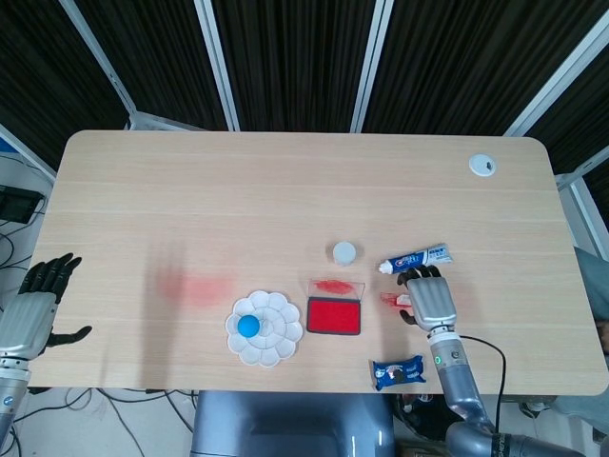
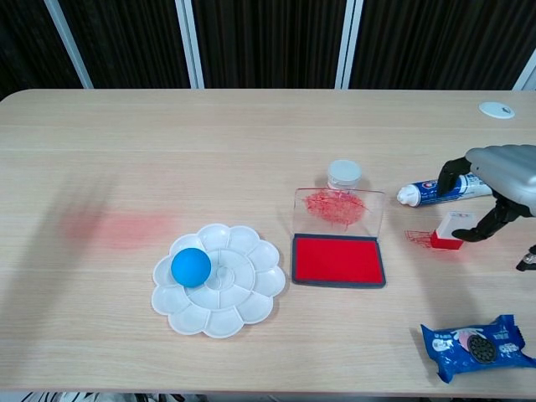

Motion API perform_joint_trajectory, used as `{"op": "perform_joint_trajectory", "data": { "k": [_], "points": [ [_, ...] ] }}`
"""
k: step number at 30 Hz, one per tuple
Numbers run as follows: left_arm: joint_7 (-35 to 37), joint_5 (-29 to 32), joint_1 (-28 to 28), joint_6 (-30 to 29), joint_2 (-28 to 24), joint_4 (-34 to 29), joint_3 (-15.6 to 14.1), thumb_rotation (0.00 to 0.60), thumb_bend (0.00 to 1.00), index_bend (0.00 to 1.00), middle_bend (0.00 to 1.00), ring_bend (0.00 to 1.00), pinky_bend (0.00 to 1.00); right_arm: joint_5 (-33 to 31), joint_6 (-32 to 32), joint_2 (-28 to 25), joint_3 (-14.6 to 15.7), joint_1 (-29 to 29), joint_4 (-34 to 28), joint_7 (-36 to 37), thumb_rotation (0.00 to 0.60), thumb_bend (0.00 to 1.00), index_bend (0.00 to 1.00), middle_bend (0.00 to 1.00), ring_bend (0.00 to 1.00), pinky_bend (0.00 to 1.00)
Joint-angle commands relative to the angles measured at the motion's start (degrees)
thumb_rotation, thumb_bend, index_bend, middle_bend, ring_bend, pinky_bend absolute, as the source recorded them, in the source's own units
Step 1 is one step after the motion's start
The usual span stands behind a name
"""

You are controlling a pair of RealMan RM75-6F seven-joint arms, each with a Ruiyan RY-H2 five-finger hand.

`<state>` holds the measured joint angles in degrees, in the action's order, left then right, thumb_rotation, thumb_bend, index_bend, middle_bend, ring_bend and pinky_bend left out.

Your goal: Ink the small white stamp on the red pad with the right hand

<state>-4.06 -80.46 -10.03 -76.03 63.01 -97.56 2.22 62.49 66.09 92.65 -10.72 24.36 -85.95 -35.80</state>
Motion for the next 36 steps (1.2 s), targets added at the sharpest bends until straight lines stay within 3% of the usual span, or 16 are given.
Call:
{"op": "perform_joint_trajectory", "data": {
  "k": [1,11,36],
  "points": [
    [0.0,0.1,0.0,0.1,0.0,-0.1,0.0,0.600,0.00,0.00,0.00,0.00,0.00,-1.2,-0.4,0.4,0.2,0.2,0.8,-0.1,0.600,0.30,0.43,0.34,0.23,0.22],
    [0.1,0.5,-0.1,0.3,-0.2,-0.3,0.0,0.600,0.00,0.00,0.00,0.00,0.00,-3.3,-1.0,1.9,0.6,1.0,3.0,0.1,0.600,0.39,0.46,0.35,0.23,0.23],
    [0.3,1.3,-0.4,0.9,-0.4,-0.5,0.1,0.600,0.00,0.00,0.00,0.00,0.00,-6.3,-1.2,2.7,1.3,2.4,5.0,-0.1,0.600,0.45,0.52,0.38,0.23,0.24]
  ]
}}
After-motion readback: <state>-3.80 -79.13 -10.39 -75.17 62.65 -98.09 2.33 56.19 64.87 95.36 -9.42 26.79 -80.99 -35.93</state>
